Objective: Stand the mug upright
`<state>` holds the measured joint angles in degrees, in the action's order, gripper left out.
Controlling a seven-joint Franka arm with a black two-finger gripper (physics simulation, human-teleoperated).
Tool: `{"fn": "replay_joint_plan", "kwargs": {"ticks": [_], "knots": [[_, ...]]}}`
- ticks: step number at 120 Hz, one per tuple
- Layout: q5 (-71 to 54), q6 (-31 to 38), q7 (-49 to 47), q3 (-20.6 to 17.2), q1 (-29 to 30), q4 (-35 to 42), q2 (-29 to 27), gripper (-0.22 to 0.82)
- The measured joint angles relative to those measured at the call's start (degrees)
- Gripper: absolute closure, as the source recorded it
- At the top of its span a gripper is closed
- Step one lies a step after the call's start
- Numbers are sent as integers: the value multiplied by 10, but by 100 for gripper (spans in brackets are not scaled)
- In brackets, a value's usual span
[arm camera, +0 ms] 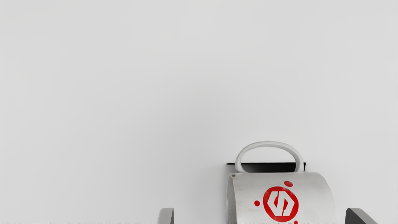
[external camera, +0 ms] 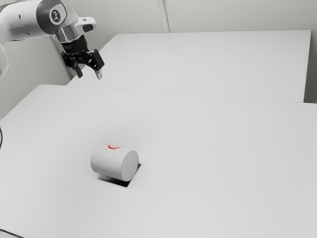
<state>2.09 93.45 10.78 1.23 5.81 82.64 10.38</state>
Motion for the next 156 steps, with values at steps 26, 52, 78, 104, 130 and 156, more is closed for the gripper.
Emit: {"fn": "replay_joint_plan", "kwargs": {"ticks": [26,52,78,104,130,156], "knots": [[0,-3,0,0,-1,1,-2,0],[18,-12,-1,9,-9,20,-18,0],[188,-32,49,102,27,110,-35,0],[299,-42,137,112,60,216,-52,0],[357,-47,242,114,95,282,-18,0],[428,-50,336,114,104,329,21,0]]}}
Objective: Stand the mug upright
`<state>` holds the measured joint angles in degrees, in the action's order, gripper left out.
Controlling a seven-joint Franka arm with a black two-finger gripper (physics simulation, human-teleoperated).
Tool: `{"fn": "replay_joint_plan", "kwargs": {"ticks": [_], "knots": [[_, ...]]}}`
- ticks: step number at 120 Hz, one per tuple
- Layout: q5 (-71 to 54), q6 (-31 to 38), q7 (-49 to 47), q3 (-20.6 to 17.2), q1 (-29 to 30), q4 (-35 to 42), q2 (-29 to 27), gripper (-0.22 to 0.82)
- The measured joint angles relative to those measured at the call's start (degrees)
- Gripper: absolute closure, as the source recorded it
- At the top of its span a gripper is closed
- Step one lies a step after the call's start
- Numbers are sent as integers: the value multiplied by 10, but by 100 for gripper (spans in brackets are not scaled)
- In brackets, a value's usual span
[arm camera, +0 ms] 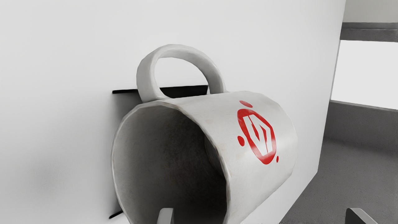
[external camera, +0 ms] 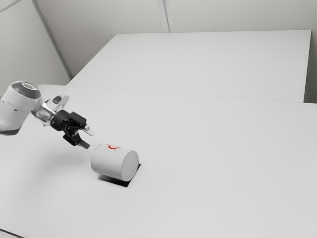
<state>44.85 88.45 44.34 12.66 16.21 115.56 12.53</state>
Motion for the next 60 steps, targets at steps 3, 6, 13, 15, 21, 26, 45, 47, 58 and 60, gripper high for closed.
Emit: {"fn": "replay_joint_plan", "kwargs": {"ticks": [3,6,13,15,21,26,45,47,58,60], "knots": [[5,-2,8,0,0,5,3,0],[8,-5,15,0,2,9,4,0],[19,-12,32,0,6,14,10,0],[22,-15,36,0,7,14,12,0],[34,-23,49,0,7,17,18,0],[44,-31,59,0,8,21,20,0],[81,-60,91,0,12,39,24,0],[83,-62,93,0,12,41,24,0],[94,-72,108,0,14,53,30,0],[95,-73,110,0,14,55,32,1]]}}
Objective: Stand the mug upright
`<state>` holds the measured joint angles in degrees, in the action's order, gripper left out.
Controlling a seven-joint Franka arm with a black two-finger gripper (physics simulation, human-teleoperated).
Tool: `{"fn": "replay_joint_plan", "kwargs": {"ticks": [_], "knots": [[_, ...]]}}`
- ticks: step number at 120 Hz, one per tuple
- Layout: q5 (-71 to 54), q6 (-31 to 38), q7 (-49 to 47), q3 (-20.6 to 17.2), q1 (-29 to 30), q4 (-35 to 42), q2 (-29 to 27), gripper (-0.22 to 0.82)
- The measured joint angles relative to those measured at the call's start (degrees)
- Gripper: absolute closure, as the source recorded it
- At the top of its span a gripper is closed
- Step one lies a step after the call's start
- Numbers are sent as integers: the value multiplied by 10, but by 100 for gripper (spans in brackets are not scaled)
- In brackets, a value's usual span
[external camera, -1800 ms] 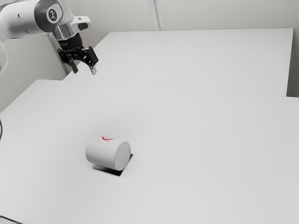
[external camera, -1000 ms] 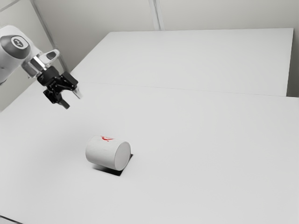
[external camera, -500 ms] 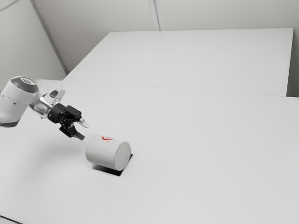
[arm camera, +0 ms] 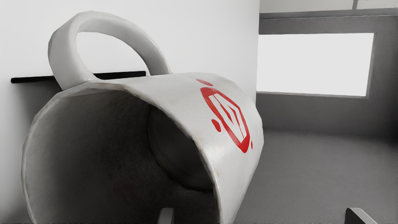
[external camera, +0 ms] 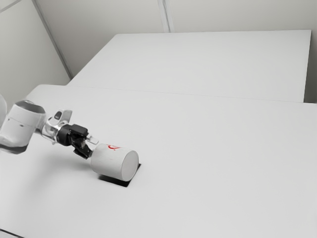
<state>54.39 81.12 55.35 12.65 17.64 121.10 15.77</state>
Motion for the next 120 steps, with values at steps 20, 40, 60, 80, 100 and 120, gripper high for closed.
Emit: {"fn": "replay_joint_plan", "kwargs": {"ticks": [20,40,60,80,100,120], "knots": [[12,-7,21,0,3,8,1,42],[16,-9,36,0,2,8,2,65],[17,-9,47,0,1,8,-5,73],[16,-11,55,0,-8,8,-40,77],[-21,13,48,-6,-33,-2,-99,78],[-161,81,3,-55,-46,-46,-131,78]]}}
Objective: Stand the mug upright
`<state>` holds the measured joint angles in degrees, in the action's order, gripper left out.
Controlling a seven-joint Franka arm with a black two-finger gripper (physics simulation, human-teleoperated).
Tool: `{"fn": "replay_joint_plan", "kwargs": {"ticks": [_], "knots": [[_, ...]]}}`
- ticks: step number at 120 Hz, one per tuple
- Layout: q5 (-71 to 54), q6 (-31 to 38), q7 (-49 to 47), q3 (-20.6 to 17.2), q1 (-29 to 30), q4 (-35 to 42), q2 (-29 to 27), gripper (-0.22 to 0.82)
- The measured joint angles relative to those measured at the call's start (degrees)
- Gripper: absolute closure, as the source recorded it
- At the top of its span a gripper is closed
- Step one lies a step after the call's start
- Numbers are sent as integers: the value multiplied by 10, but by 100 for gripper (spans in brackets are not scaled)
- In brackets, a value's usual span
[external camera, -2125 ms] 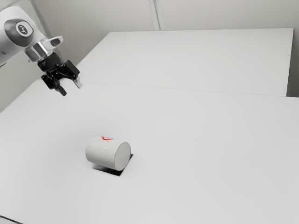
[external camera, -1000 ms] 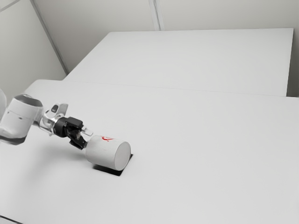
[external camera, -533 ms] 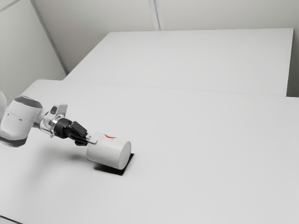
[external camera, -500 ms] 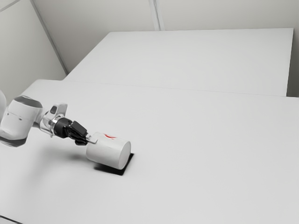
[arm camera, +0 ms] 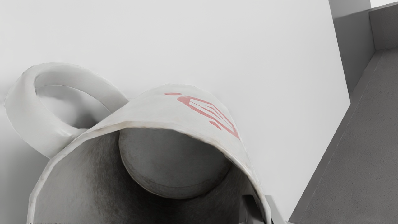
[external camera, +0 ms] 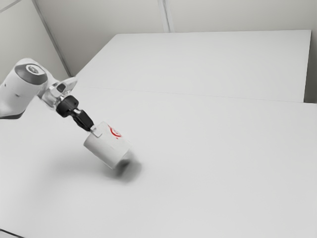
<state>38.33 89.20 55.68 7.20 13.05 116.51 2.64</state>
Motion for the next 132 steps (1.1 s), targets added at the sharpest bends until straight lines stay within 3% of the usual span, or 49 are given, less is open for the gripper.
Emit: {"fn": "replay_joint_plan", "kwargs": {"ticks": [45,97,119,132], "knots": [[-273,175,-121,-86,-17,-7,-22,79],[-399,353,-242,-106,-66,91,-22,79],[-402,383,-278,-108,-83,100,-22,40],[-402,392,-294,-108,-91,100,-26,24]]}}
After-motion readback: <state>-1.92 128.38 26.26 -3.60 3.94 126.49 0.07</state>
